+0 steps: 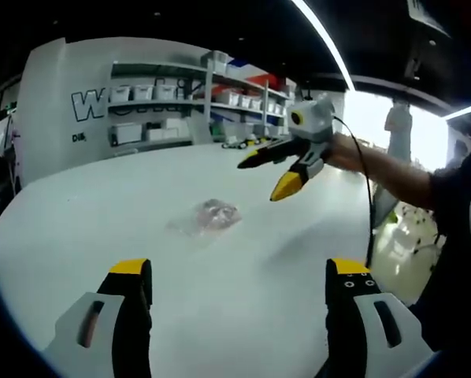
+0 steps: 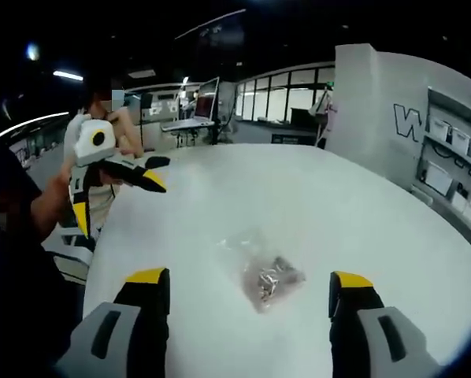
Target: Open the resealable bag by pulling the two sides of the seal apart until the entire bag opening is separated and visibly accessible.
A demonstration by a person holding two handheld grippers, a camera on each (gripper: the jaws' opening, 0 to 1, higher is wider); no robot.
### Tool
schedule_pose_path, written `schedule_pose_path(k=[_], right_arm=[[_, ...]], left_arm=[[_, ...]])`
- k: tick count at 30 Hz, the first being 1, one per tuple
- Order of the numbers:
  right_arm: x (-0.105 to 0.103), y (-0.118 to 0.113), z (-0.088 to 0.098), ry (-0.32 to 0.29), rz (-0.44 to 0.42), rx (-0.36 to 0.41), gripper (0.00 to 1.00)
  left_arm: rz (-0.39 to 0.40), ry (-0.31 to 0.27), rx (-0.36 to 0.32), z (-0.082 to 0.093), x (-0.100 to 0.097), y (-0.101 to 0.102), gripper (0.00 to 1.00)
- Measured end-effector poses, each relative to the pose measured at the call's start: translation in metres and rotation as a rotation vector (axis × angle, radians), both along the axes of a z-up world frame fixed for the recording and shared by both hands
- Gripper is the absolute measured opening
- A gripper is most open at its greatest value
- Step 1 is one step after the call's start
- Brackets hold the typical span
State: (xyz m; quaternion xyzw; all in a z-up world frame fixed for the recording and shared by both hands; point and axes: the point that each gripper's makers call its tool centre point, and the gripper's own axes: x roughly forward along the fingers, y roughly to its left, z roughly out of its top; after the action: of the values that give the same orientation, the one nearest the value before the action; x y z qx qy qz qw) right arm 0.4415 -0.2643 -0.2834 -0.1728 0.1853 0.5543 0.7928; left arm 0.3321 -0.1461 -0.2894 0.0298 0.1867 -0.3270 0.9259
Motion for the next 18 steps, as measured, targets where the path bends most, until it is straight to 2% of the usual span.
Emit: schedule_pose_path(k=[18], right_arm=[[0.021,0.012,-0.017,0.017,-0.002,-0.030,0.78]], left_arm=[[0.005,-0.001,-0.005,-0.002,0.002,0.004,0.90]])
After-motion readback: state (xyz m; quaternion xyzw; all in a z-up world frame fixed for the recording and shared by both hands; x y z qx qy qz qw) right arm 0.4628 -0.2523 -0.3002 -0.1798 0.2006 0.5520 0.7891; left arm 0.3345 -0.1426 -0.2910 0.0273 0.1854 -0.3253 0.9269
